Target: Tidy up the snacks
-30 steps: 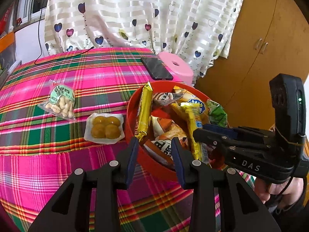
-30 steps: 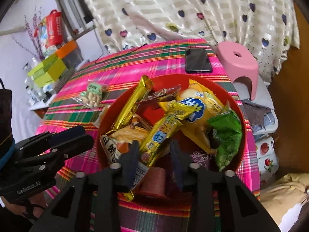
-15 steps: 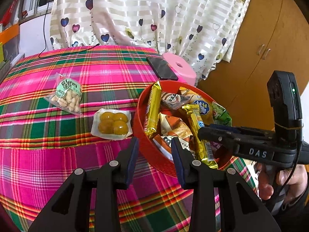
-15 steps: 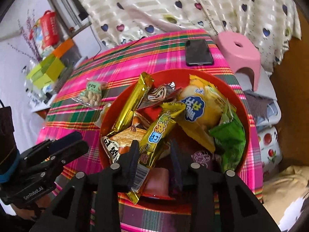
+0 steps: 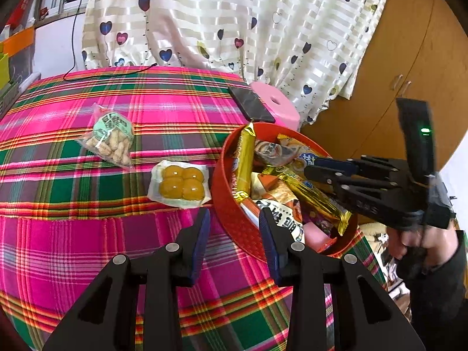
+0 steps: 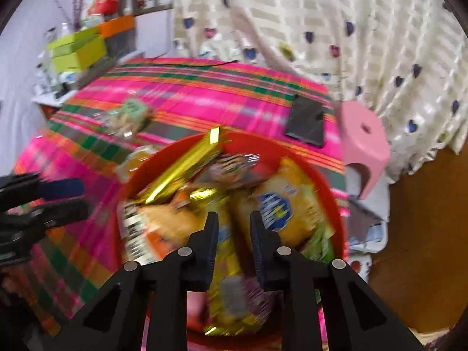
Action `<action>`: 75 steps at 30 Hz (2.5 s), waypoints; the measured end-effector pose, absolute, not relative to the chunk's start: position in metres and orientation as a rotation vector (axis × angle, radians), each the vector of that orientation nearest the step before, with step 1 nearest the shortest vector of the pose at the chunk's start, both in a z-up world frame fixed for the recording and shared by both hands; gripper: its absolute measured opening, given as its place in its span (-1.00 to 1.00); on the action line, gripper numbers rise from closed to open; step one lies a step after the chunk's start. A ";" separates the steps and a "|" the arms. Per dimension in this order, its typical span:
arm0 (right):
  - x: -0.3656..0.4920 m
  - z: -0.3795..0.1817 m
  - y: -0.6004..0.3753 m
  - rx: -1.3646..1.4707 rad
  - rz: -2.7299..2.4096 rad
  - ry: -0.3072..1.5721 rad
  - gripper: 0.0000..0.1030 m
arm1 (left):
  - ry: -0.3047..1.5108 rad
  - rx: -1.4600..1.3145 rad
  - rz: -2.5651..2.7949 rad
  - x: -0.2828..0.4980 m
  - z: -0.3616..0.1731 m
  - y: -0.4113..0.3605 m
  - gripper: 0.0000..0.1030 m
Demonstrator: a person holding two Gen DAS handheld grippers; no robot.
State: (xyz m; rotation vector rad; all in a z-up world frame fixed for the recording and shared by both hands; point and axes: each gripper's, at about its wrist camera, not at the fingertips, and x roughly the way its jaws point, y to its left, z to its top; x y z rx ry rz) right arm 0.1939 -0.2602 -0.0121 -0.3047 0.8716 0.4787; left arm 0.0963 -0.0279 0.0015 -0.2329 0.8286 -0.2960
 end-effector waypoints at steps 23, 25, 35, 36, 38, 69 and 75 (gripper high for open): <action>0.125 0.025 -0.233 -0.122 0.620 0.753 -0.28 | 0.851 -0.259 -0.221 0.128 -0.024 0.017 -0.23; 0.125 0.026 -0.233 -0.120 0.623 0.750 -0.27 | 0.845 -0.259 -0.231 0.139 -0.026 0.014 0.02; 0.140 0.018 -0.236 -0.103 0.626 0.773 -0.25 | 0.904 -0.191 -0.251 0.182 -0.055 -0.007 0.11; 0.140 0.017 -0.236 -0.102 0.626 0.776 -0.25 | 0.906 -0.179 -0.243 0.183 -0.055 -0.008 0.12; 0.142 0.016 -0.236 -0.101 0.629 0.781 -0.25 | 0.903 -0.138 -0.200 0.183 -0.055 -0.009 0.12; 0.136 0.009 -0.226 -0.100 0.672 0.792 -0.22 | 0.822 0.069 -0.253 0.159 -0.051 0.043 0.15; 0.138 0.009 -0.224 -0.098 0.672 0.797 -0.22 | 0.860 0.116 -0.312 0.149 -0.056 0.031 0.20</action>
